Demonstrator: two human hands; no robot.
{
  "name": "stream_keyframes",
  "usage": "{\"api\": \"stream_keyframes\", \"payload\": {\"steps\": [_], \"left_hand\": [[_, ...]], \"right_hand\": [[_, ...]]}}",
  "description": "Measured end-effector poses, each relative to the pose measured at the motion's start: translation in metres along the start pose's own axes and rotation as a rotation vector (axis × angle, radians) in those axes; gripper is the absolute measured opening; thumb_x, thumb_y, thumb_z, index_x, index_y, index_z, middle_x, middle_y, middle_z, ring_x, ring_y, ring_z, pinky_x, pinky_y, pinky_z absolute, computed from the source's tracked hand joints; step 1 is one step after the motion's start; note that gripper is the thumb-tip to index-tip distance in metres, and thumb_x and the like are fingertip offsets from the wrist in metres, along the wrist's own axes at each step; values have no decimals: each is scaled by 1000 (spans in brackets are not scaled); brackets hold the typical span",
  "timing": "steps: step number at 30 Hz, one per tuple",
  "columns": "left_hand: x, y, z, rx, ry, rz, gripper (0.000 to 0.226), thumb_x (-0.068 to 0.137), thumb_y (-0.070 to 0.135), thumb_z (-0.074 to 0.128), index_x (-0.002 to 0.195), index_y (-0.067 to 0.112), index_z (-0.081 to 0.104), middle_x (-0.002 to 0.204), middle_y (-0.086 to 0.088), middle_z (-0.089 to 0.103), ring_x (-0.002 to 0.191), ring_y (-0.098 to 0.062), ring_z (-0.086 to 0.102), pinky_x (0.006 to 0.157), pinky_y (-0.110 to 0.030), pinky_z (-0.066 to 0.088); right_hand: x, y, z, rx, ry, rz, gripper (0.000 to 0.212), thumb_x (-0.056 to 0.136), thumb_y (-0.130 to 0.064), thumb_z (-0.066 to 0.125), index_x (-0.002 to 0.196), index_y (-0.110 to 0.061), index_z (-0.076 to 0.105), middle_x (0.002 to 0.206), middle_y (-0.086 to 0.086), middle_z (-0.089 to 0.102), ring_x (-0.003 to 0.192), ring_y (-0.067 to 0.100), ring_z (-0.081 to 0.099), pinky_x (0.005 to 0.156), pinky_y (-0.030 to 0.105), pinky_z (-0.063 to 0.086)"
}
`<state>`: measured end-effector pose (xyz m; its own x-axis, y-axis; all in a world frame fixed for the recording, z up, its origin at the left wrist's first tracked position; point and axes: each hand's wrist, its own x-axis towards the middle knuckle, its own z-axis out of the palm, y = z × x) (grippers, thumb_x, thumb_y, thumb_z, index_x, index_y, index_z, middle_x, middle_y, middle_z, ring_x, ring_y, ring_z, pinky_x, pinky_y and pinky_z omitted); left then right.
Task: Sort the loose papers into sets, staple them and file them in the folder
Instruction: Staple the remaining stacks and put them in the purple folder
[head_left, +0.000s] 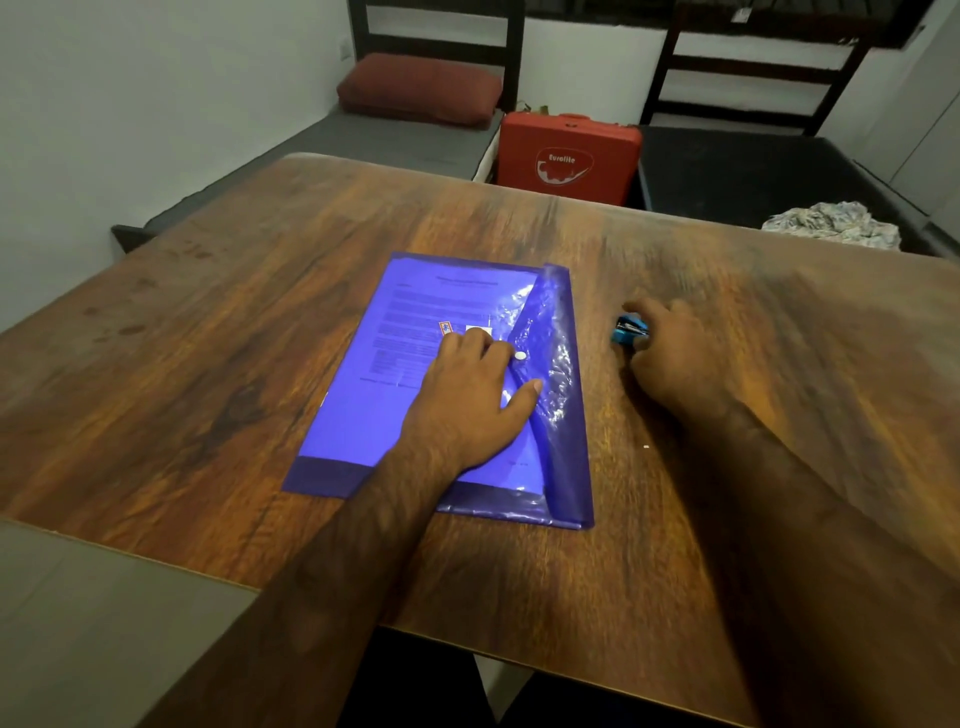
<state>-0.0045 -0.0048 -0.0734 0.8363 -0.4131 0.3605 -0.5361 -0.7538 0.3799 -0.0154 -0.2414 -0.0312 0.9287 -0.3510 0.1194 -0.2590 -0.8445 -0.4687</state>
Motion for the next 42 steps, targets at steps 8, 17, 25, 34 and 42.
{"api": "stream_keyframes", "payload": {"steps": [8, 17, 25, 34, 42], "left_hand": [[-2, 0, 1, 65, 12, 21, 60, 94, 58, 40, 116, 9, 68, 109, -10, 59, 103, -33, 51, 96, -50, 45], [-3, 0, -1, 127, -12, 48, 56, 92, 55, 36, 101, 10, 69, 117, -13, 58, 103, -35, 50, 85, -47, 47], [-10, -27, -26, 248, -37, 130, 62, 95, 65, 29, 122, 21, 64, 112, -1, 58, 106, -28, 54, 80, -43, 43], [-46, -86, -72, 392, -217, -45, 86, 86, 74, 8, 155, 34, 39, 163, 0, 35, 148, -25, 33, 117, -48, 28], [-34, -176, -115, 329, -225, -221, 95, 78, 80, 5, 158, 37, 34, 168, 3, 27, 155, -22, 23, 123, -49, 22]], "right_hand": [[9, -72, 12, 400, 46, -279, 31, 94, -1, 69, 122, -14, 72, 112, -7, 68, 107, 9, 64, 97, 28, 52], [23, -104, 66, 289, -166, -368, 28, 85, 4, 66, 104, -13, 76, 99, -7, 70, 96, 10, 63, 92, 25, 49], [0, -69, 44, 316, -30, -477, 27, 93, -26, 71, 118, -18, 73, 123, -4, 70, 121, 16, 62, 109, 35, 46], [-35, -87, 84, -25, -161, -439, 76, 91, -68, 24, 146, -26, 56, 156, 4, 47, 146, 30, 39, 122, 49, 30], [11, -187, 135, -54, -222, -542, 51, 105, -54, 42, 149, -29, 52, 160, 0, 43, 150, 30, 34, 124, 46, 26]]}}
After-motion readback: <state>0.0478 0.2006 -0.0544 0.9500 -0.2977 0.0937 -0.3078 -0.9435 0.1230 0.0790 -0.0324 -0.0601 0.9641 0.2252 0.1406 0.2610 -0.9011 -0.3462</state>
